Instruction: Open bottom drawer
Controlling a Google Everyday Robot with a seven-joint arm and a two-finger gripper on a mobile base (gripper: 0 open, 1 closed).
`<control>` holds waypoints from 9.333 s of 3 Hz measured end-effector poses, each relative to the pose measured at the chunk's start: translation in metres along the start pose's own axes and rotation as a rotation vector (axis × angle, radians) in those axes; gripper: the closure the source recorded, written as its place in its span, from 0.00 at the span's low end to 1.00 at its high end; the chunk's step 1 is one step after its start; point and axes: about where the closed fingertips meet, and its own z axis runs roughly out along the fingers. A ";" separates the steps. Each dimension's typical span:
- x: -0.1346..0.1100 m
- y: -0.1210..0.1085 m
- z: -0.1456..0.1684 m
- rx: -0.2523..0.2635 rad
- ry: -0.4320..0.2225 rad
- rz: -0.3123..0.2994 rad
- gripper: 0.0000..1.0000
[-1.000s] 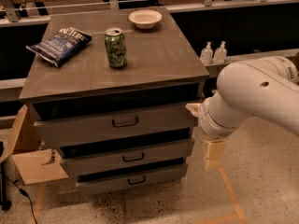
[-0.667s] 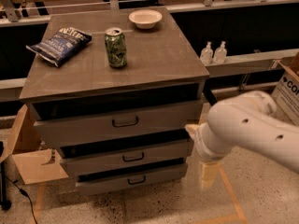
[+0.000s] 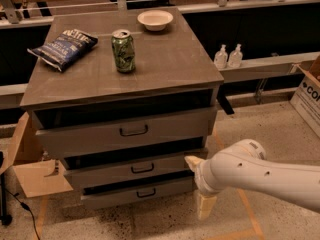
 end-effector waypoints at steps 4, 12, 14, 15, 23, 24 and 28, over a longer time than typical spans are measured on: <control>0.003 0.051 0.149 -0.102 -0.053 -0.009 0.00; 0.072 0.005 0.372 0.076 -0.143 0.022 0.00; 0.071 -0.028 0.384 0.141 -0.148 -0.018 0.00; 0.063 -0.036 0.393 0.153 -0.156 -0.034 0.00; 0.051 0.039 0.291 -0.070 -0.026 0.070 0.41; 0.049 0.034 0.297 -0.045 -0.036 0.074 0.64; 0.027 0.003 0.358 0.115 -0.091 0.017 1.00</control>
Offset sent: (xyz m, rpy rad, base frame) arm -0.0101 0.0522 -0.2077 -0.0205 0.1536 0.0475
